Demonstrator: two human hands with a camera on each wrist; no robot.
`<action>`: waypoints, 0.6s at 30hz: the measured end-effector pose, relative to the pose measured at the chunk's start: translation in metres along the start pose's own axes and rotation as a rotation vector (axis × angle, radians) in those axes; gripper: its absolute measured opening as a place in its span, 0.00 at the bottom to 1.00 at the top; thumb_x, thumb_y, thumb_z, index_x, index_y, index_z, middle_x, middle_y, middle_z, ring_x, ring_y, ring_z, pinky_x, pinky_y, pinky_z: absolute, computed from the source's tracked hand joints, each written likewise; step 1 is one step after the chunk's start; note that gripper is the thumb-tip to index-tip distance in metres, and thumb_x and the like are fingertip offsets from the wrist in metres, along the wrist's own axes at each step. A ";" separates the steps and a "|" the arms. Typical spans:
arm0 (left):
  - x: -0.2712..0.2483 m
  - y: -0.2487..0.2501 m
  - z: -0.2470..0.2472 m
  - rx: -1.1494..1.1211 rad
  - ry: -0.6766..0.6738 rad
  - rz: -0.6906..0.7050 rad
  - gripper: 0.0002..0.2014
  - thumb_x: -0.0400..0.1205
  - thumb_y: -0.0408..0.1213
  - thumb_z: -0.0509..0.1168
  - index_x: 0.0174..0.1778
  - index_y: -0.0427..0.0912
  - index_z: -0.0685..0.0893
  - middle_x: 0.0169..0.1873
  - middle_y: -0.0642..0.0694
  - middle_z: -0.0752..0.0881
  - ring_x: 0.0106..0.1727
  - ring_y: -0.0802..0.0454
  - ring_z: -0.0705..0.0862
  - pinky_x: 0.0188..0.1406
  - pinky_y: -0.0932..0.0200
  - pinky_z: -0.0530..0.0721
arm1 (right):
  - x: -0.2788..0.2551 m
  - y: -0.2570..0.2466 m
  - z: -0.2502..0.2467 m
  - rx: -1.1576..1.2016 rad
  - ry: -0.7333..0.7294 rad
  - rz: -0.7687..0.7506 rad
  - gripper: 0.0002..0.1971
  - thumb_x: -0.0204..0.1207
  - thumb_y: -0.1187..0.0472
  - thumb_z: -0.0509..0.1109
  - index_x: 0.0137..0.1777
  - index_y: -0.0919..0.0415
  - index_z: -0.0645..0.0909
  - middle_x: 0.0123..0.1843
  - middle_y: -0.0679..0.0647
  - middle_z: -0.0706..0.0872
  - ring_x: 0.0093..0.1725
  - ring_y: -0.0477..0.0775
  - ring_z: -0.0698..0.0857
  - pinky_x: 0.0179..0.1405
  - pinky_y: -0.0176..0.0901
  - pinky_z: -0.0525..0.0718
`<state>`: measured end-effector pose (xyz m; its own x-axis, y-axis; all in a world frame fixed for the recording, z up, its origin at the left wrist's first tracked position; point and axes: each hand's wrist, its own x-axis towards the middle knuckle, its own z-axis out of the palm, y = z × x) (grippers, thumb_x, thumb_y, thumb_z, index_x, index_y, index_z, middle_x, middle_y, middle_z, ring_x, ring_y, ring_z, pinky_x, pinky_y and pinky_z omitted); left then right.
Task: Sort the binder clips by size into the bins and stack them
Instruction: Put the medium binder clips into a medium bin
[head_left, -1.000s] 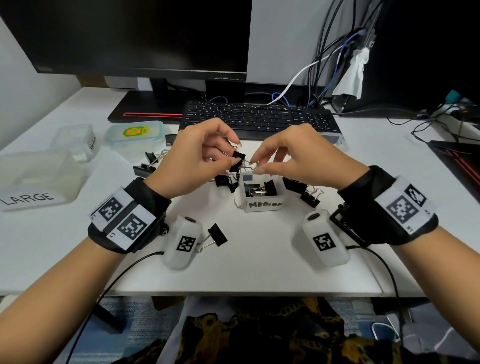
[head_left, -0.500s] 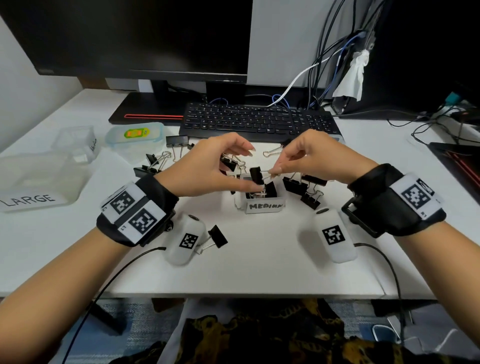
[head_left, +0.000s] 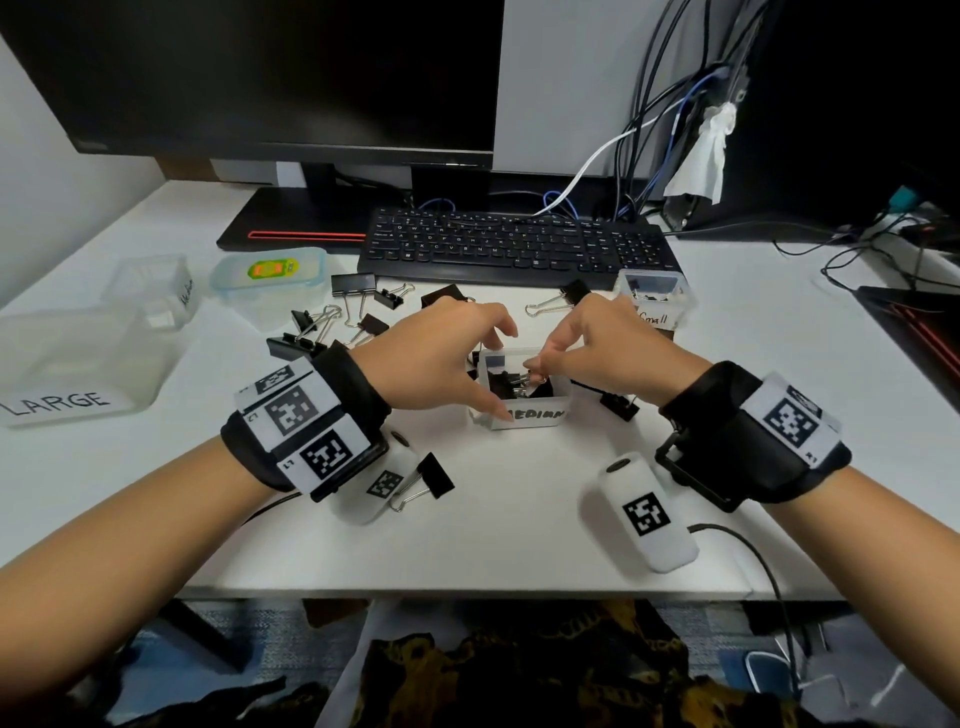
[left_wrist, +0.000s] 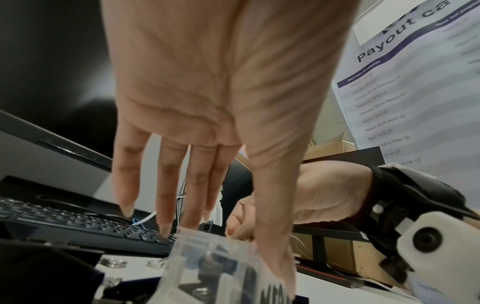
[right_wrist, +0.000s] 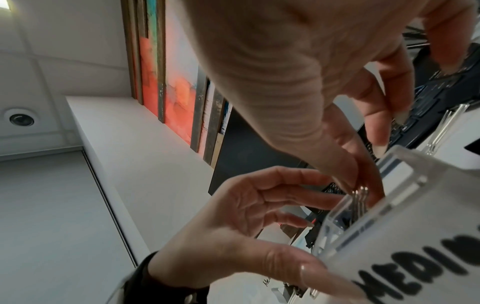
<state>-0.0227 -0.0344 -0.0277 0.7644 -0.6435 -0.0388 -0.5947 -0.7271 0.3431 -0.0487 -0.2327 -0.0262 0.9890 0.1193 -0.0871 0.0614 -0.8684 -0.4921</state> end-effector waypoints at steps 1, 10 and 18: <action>0.000 0.000 0.000 -0.003 0.002 0.001 0.39 0.65 0.59 0.78 0.69 0.49 0.74 0.60 0.54 0.83 0.63 0.52 0.77 0.62 0.48 0.79 | -0.002 -0.002 0.000 -0.024 0.000 0.005 0.10 0.74 0.45 0.74 0.39 0.47 0.93 0.37 0.42 0.77 0.68 0.59 0.66 0.71 0.59 0.67; 0.001 -0.001 0.000 -0.027 -0.003 -0.014 0.41 0.63 0.61 0.79 0.69 0.49 0.74 0.60 0.53 0.84 0.66 0.52 0.77 0.63 0.48 0.79 | -0.007 -0.012 0.004 -0.222 0.203 -0.010 0.15 0.58 0.39 0.83 0.33 0.49 0.89 0.55 0.49 0.75 0.61 0.56 0.69 0.61 0.58 0.74; 0.003 -0.002 0.000 -0.060 -0.005 -0.028 0.40 0.61 0.60 0.80 0.67 0.51 0.75 0.59 0.54 0.84 0.65 0.54 0.77 0.62 0.52 0.79 | -0.007 -0.006 -0.001 -0.191 0.120 0.005 0.17 0.55 0.42 0.85 0.38 0.49 0.87 0.57 0.50 0.73 0.63 0.56 0.68 0.61 0.55 0.72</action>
<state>-0.0196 -0.0346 -0.0284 0.7789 -0.6248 -0.0536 -0.5574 -0.7291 0.3972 -0.0554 -0.2290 -0.0223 0.9976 0.0667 0.0201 0.0696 -0.9455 -0.3182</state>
